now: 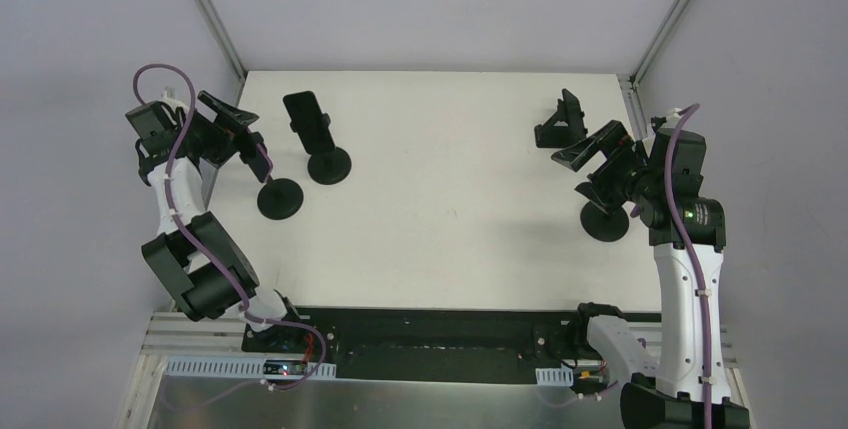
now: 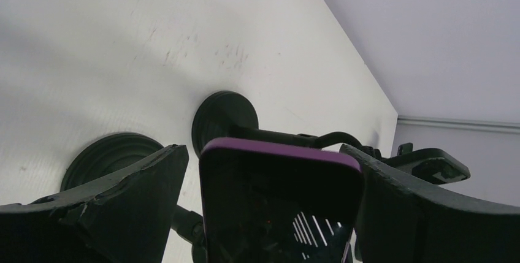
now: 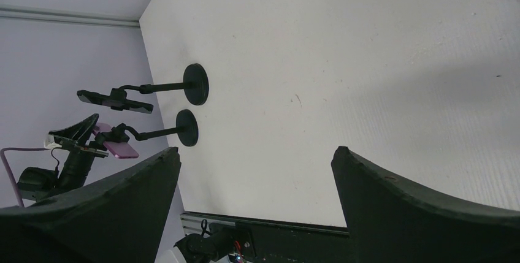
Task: Remove the phone from the phone stand
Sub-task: Pick up the phone stand with the phone at the center of the board.
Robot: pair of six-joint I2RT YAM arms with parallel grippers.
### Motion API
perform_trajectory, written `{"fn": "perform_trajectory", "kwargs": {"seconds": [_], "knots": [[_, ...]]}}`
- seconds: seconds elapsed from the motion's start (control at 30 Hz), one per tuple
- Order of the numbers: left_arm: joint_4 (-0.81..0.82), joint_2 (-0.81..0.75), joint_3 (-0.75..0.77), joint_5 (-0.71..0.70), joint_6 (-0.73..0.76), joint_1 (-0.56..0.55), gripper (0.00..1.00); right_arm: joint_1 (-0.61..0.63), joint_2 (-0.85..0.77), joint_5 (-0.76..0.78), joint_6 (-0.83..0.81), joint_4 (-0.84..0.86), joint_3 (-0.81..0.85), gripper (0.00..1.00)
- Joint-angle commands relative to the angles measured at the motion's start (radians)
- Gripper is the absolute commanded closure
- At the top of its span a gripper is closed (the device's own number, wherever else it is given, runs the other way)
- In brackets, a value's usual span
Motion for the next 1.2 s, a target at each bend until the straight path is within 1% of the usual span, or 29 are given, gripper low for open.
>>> {"fn": "perform_trajectory", "kwargs": {"seconds": [0.0,0.1,0.17,0.23,0.43,0.57,0.63,0.83,1.07,1.17], "knots": [[0.018,-0.058,-0.02,0.034,0.018,-0.003,0.0,-0.005,-0.012,-0.013,0.008,0.012,0.003,0.01],[0.017,-0.056,-0.021,0.034,0.014,-0.004,0.12,-0.005,-0.013,-0.014,0.008,0.013,0.0,0.01],[0.017,-0.053,-0.015,0.039,0.004,-0.004,0.23,-0.004,-0.014,-0.014,0.008,0.012,0.0,0.01],[0.017,-0.057,-0.012,0.04,0.002,-0.004,0.31,-0.005,-0.015,-0.013,0.007,0.012,0.0,0.01],[0.017,-0.089,-0.007,0.048,-0.017,-0.003,0.5,-0.005,-0.014,-0.014,0.011,0.013,-0.006,0.01],[0.017,-0.122,0.003,0.07,-0.046,-0.004,0.68,-0.005,-0.016,-0.015,0.013,0.012,-0.007,0.01],[0.017,-0.161,-0.007,0.069,-0.06,-0.002,0.76,-0.005,-0.016,-0.012,0.011,0.009,-0.005,0.01],[0.014,-0.315,-0.092,0.059,-0.095,-0.031,0.8,-0.005,-0.011,-0.008,0.005,0.001,0.005,0.01],[-0.044,-0.459,-0.14,0.042,-0.102,-0.124,0.83,-0.005,0.001,0.011,-0.019,-0.027,0.033,0.01],[-0.048,-0.504,-0.161,0.044,-0.133,-0.159,0.84,-0.004,0.0,0.016,-0.02,-0.03,0.038,0.01]]}}
